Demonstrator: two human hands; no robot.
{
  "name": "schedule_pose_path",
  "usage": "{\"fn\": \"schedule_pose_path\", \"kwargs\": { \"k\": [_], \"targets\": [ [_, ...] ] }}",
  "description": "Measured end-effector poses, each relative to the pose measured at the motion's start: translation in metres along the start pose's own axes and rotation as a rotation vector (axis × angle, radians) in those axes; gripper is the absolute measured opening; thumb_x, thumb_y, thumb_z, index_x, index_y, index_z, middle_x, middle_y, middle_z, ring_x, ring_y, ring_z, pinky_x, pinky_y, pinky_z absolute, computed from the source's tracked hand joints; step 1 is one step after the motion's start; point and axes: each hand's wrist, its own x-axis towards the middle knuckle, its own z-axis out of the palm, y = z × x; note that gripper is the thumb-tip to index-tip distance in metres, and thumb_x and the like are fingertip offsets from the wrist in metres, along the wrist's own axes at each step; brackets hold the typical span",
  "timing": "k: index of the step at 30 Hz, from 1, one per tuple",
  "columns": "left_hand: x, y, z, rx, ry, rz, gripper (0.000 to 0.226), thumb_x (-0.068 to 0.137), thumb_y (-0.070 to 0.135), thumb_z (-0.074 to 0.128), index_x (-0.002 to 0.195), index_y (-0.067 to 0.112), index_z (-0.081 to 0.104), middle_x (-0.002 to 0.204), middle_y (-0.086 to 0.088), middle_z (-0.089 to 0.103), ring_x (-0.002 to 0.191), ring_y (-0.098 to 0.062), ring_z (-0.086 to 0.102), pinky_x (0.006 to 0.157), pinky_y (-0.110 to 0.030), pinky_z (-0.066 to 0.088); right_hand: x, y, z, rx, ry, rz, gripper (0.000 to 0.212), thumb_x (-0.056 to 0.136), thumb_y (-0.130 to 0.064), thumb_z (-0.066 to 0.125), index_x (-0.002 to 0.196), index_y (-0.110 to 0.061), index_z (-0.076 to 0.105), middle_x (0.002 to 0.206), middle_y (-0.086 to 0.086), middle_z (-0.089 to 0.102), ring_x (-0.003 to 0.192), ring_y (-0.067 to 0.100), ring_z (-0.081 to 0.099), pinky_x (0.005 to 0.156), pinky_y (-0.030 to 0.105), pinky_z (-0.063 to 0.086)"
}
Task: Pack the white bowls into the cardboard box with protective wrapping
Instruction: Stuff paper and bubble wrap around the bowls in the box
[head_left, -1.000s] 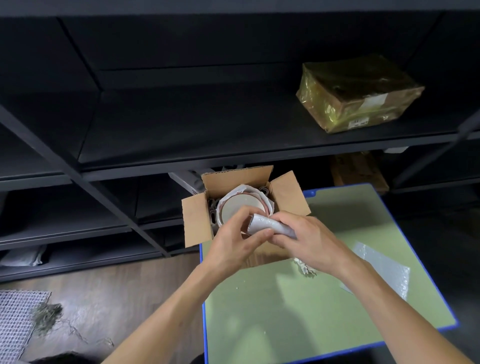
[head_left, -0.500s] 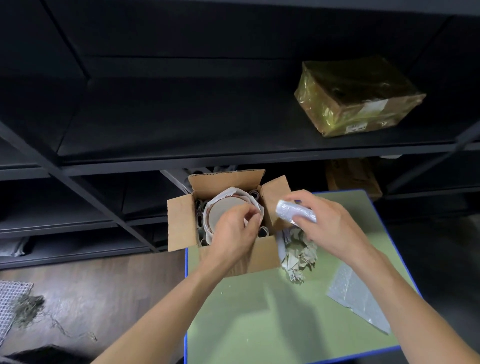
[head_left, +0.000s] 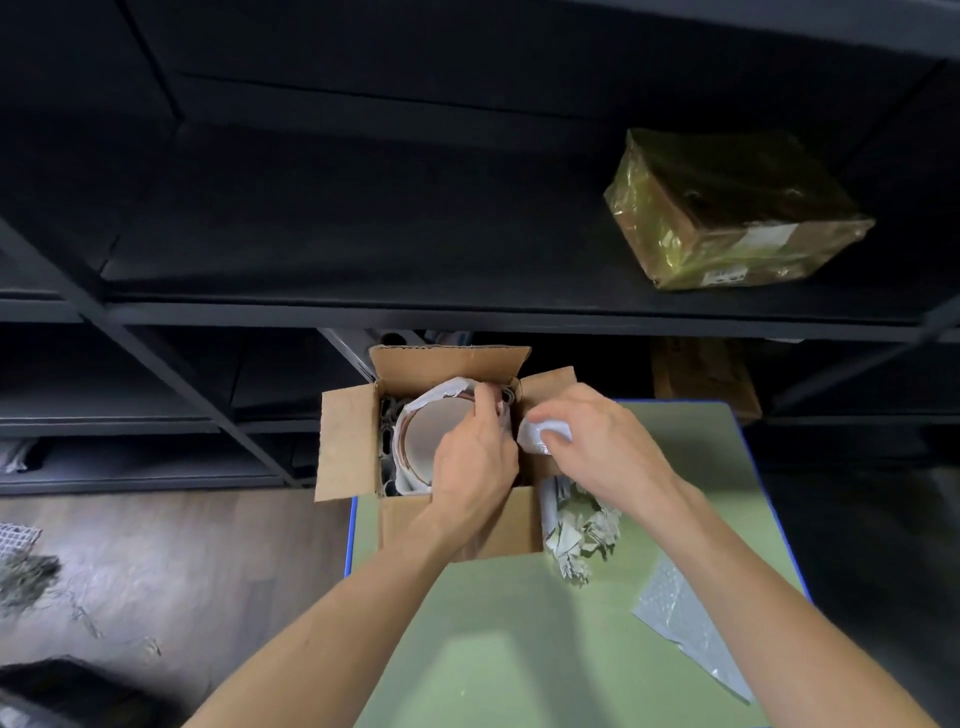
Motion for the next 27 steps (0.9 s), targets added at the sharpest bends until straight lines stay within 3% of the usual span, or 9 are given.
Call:
{"fn": "schedule_pose_path", "kwargs": {
  "k": [6,9,12,15,19,22,24,27],
  "targets": [
    [-0.004,-0.003,-0.002,0.037,0.036,0.047,0.016,0.092,0.015,0.044,0.103,0.026,0.044,0.082,-0.002,0.057,0.071,-0.036,0.054,0.058,-0.043,0.048,0.021,-0.01,-0.001,-0.088,-0.021,-0.092,0.021,0.089,-0.023,0.057,0.102,-0.024,0.073,0.113,-0.001,0.064,0.102,0.025,0.06,0.085,0.04,0.051],
    [-0.005,-0.005,-0.002,0.032,0.043,0.059,0.007,0.091,0.016,0.047,0.093,0.022,0.045,0.079,-0.003,0.052,0.069,-0.038,0.053,0.054,-0.04,0.041,0.037,-0.017,0.005,-0.264,-0.083,-0.148,0.019,0.087,-0.021,0.052,0.088,-0.016,0.07,0.097,0.004,0.063,0.098,0.031,0.058,0.072,0.041,0.051],
    [-0.006,-0.005,-0.002,-0.001,0.022,0.034,0.012,0.085,0.014,0.051,0.086,0.02,0.041,0.08,-0.005,0.058,0.07,-0.035,0.054,0.058,-0.045,0.046,0.045,-0.03,0.012,-0.47,-0.154,-0.233,0.015,0.086,-0.013,0.049,0.079,-0.011,0.062,0.083,0.005,0.054,0.084,0.032,0.057,0.064,0.038,0.035],
    [-0.007,-0.006,-0.002,-0.034,-0.006,-0.01,0.014,0.081,0.013,0.053,0.094,0.015,0.049,0.089,-0.004,0.064,0.078,-0.033,0.058,0.065,-0.044,0.048,0.047,-0.036,0.013,-0.611,-0.159,-0.265,0.014,0.085,-0.013,0.05,0.072,-0.017,0.049,0.07,-0.001,0.036,0.073,0.03,0.052,0.061,0.036,0.03],
    [-0.01,-0.005,-0.004,-0.032,-0.048,-0.024,0.03,0.081,0.01,0.052,0.111,0.013,0.049,0.101,-0.006,0.063,0.088,-0.033,0.057,0.066,-0.037,0.039,0.049,-0.029,0.018,-0.56,-0.156,-0.231,0.017,0.089,-0.021,0.052,0.097,-0.012,0.064,0.1,0.005,0.057,0.093,0.03,0.062,0.058,0.036,0.034],
    [-0.014,-0.007,-0.005,-0.095,-0.047,-0.036,0.03,0.083,0.009,0.05,0.113,0.016,0.049,0.102,-0.005,0.063,0.091,-0.032,0.058,0.071,-0.041,0.045,0.049,-0.023,0.014,-0.533,-0.214,-0.283,0.025,0.09,-0.029,0.051,0.104,-0.015,0.065,0.112,0.001,0.057,0.109,0.024,0.053,0.072,0.036,0.045],
    [-0.014,-0.009,-0.004,-0.126,-0.036,-0.042,0.028,0.085,0.012,0.049,0.112,0.019,0.049,0.101,-0.003,0.063,0.089,-0.032,0.059,0.072,-0.045,0.049,0.047,-0.019,0.005,-0.533,-0.249,-0.338,0.026,0.088,-0.033,0.052,0.107,-0.021,0.065,0.116,-0.007,0.057,0.111,0.019,0.048,0.079,0.037,0.049],
    [-0.014,-0.009,-0.003,-0.151,-0.021,-0.038,0.027,0.084,0.013,0.049,0.11,0.022,0.048,0.097,-0.002,0.063,0.086,-0.032,0.059,0.069,-0.046,0.049,0.044,-0.013,-0.005,-0.569,-0.223,-0.44,0.023,0.086,-0.035,0.056,0.107,-0.028,0.065,0.112,-0.014,0.059,0.108,0.016,0.049,0.073,0.035,0.05]
  ]
}}
